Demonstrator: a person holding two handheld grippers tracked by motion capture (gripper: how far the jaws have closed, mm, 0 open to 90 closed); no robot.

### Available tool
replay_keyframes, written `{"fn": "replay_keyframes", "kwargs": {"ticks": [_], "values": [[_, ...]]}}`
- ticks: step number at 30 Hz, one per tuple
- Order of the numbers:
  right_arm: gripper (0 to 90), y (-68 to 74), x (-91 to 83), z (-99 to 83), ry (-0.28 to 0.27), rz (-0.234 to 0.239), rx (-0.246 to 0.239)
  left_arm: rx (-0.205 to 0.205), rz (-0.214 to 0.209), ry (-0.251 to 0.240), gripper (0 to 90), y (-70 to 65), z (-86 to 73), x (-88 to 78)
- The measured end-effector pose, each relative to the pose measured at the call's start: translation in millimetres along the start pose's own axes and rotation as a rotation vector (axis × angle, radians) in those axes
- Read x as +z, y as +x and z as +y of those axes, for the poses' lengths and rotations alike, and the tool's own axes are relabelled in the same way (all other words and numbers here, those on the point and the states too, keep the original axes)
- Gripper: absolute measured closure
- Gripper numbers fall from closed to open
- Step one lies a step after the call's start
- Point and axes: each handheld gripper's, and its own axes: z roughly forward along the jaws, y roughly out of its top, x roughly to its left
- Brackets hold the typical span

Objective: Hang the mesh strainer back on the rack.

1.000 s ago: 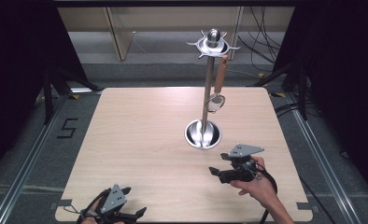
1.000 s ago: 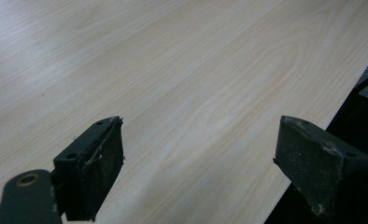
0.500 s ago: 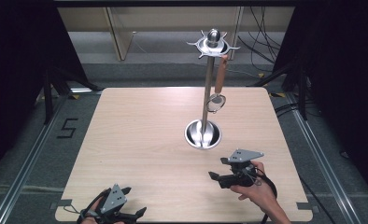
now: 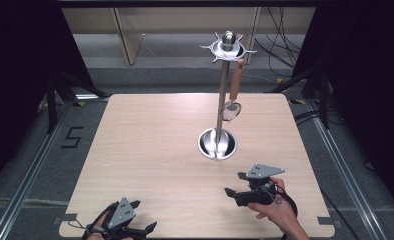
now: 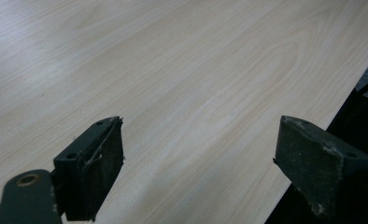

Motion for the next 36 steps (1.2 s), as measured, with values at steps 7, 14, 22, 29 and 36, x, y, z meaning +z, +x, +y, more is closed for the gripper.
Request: {"fn": "replay_keyframes", "kwargs": {"ticks": [7,14,22,29,36], "values": [[24.5,1.7,0.7,-6.4,-0.003,0.011,0.001,0.013,0.000,0.013,14.8,0.8,0.1,-0.9],[24.5,4.9,-1.0,-12.5,0.003,-0.004,-0.003,0.065,0.003,0.009,14.8,3.8,1.4,-1.2],[24.5,5.6,-1.6,-18.5,0.008,0.017,-0.007,0.051,0.007,-0.001,14.8,3.4,1.1,-0.6],[24.4,7.1,-4.8,-21.8,0.013,0.010,-0.002,0.028,0.009,0.008,14.8,2.4,0.5,-1.2],[23.2,10.2,-6.8,-25.6,0.010,0.017,0.005,0.058,0.009,-0.002,14.7,4.4,1.0,-1.1]]}}
